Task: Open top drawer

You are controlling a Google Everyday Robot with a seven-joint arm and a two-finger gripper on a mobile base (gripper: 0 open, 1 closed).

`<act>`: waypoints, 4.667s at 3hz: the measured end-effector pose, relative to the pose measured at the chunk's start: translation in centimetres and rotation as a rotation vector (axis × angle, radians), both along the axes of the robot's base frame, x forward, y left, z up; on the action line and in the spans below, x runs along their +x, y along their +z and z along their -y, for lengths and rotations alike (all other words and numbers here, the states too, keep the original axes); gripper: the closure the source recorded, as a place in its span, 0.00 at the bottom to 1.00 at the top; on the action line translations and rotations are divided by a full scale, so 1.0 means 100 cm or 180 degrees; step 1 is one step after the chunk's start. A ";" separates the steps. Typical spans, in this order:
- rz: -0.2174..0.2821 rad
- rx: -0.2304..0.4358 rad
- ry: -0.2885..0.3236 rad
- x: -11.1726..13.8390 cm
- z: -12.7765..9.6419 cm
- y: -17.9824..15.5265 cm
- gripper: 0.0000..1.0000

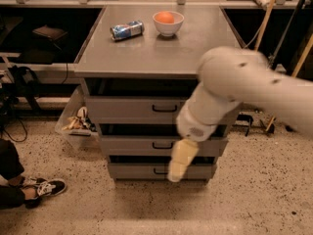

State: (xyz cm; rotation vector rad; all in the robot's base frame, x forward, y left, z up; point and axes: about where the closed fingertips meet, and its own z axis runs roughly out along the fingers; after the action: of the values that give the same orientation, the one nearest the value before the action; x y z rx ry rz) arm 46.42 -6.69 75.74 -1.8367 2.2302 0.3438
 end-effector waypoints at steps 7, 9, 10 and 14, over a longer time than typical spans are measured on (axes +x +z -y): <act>0.0495 -0.0294 -0.0755 0.184 -0.006 0.018 0.00; 0.0621 -0.0380 -0.0946 0.199 0.000 0.006 0.00; 0.0622 -0.0380 -0.0946 0.199 0.000 0.006 0.00; 0.0353 -0.0094 -0.1363 0.219 0.076 -0.105 0.00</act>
Offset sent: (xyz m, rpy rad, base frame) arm 0.0286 -0.0076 -0.0423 -0.0174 0.0301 -0.1008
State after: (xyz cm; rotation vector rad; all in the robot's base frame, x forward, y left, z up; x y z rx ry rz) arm 68.35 -14.30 65.19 -1.3012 2.4746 0.1258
